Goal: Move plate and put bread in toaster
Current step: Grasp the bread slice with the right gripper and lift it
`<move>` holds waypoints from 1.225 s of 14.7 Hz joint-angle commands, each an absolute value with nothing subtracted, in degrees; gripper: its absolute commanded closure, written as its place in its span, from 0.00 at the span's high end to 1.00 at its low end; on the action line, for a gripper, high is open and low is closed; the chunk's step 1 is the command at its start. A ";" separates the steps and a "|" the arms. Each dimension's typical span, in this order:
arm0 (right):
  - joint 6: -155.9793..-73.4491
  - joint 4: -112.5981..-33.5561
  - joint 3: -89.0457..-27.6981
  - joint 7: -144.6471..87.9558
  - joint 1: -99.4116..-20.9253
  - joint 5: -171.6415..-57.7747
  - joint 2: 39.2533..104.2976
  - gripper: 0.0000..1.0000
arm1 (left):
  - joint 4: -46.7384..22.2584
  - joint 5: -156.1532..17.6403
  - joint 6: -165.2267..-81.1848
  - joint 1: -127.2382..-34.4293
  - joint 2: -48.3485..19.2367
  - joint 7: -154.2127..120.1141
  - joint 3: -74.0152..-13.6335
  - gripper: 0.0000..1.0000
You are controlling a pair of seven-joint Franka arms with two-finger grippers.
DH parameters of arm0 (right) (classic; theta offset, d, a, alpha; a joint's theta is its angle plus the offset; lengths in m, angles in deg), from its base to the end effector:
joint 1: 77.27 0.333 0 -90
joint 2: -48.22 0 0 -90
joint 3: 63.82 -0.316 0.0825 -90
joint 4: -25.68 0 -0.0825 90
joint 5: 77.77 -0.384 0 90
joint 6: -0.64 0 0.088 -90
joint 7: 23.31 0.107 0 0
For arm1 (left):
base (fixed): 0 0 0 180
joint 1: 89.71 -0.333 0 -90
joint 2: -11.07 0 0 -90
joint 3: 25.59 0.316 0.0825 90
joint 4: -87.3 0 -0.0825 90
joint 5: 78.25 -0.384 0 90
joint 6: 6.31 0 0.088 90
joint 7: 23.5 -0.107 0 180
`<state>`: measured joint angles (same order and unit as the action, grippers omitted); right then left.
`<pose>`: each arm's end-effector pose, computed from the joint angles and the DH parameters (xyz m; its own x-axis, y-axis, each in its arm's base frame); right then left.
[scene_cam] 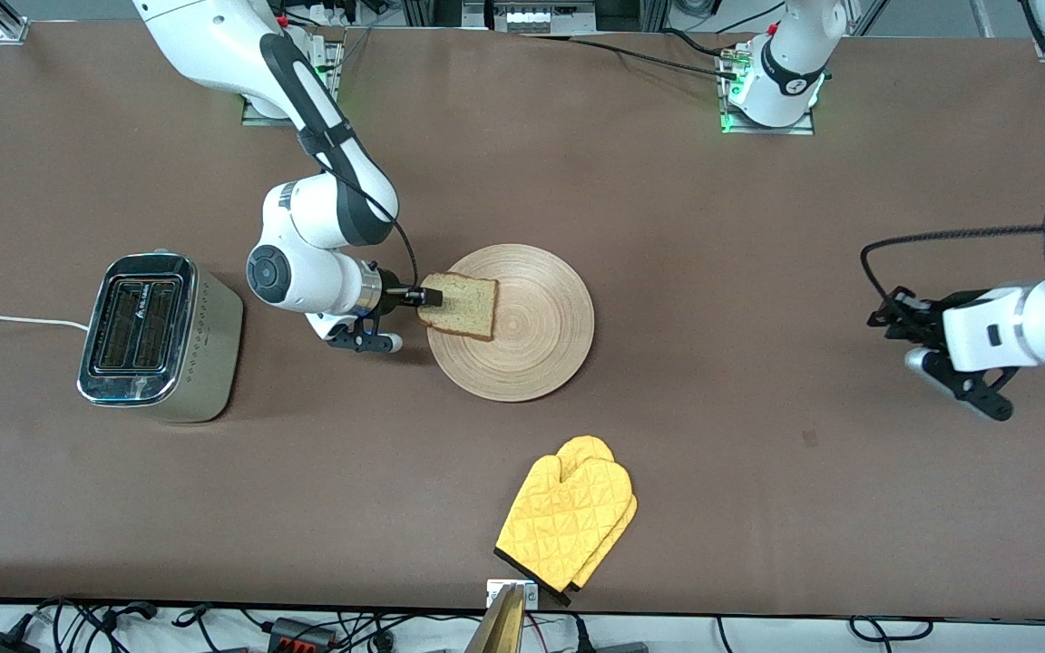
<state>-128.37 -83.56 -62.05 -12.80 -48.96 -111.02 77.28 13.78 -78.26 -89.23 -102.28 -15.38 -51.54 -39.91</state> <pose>0.5436 0.2893 0.2204 0.9557 -0.0738 -0.2851 -0.1635 -0.9381 -0.3054 0.6582 0.0121 0.4732 0.8443 -0.4990 -0.1950 -0.4557 -0.8603 0.2285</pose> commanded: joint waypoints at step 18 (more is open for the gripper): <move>-107.24 -67.07 -53.29 -9.16 -48.61 -90.73 69.41 0.00 | 22.43 -84.14 -81.72 -102.01 -11.35 -44.90 -39.92 1.00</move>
<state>-113.69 -71.72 -55.86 -9.98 -48.75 -96.48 70.10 21.74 -83.04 -82.54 -102.05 -12.58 -49.40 -39.41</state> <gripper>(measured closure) 0.916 0.000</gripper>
